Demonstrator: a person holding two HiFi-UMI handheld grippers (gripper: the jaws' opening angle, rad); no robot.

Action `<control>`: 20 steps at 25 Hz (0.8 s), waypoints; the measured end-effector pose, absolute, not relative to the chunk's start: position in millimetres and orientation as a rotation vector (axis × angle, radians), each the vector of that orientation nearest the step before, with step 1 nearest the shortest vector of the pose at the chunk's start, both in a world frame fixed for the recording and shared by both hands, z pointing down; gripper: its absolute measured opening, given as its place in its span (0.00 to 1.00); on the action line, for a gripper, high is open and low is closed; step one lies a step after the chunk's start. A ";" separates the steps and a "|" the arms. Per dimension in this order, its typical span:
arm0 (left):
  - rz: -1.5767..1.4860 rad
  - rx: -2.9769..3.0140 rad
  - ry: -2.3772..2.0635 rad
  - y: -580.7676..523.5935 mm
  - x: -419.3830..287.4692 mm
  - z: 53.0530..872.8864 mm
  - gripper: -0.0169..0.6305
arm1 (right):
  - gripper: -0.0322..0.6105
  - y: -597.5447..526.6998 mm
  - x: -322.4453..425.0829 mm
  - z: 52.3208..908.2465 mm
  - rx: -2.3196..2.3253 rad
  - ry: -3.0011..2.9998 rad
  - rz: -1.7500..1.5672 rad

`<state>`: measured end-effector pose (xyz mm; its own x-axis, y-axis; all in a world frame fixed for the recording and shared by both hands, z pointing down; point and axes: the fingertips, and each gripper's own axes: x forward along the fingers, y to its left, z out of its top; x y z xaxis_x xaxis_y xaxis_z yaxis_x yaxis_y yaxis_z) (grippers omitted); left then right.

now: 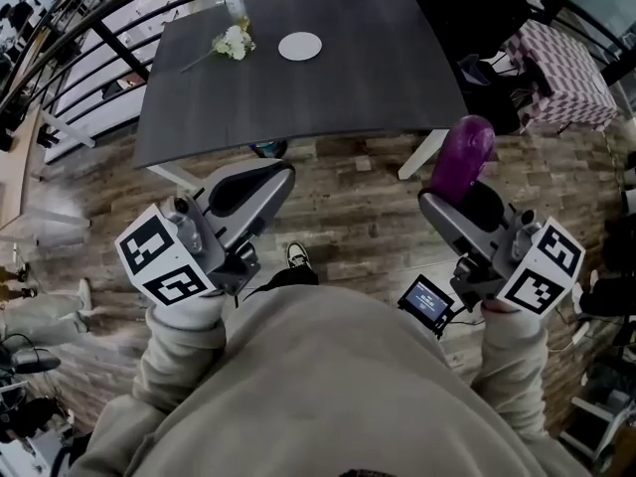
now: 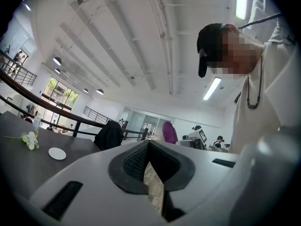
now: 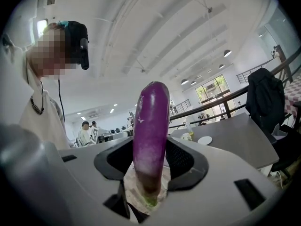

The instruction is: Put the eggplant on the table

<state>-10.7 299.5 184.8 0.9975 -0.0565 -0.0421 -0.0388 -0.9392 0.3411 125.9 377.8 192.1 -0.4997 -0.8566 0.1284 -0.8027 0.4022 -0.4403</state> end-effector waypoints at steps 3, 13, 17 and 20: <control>-0.086 2.788 -0.089 272.6 -21.0 185.9 0.03 | 0.38 351.5 117.7 192.7 -1.499 2.554 -0.700; -0.111 2.801 -0.122 187.8 -51.3 188.7 0.03 | 0.38 262.5 91.4 193.8 -1.504 2.617 -0.712; -0.110 2.836 -0.109 160.6 -61.2 186.0 0.03 | 0.38 229.2 78.4 191.7 -1.512 2.628 -0.713; -0.084 2.829 -0.090 143.0 -68.8 188.8 0.03 | 0.38 207.8 68.8 189.1 -1.514 2.633 -0.718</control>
<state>-68.8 143.0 188.8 0.9963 -0.0713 -0.0479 -0.0532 -0.9503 0.3067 68.8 207.8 189.1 -0.5290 -0.8232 0.2061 -0.8138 0.4233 -0.3982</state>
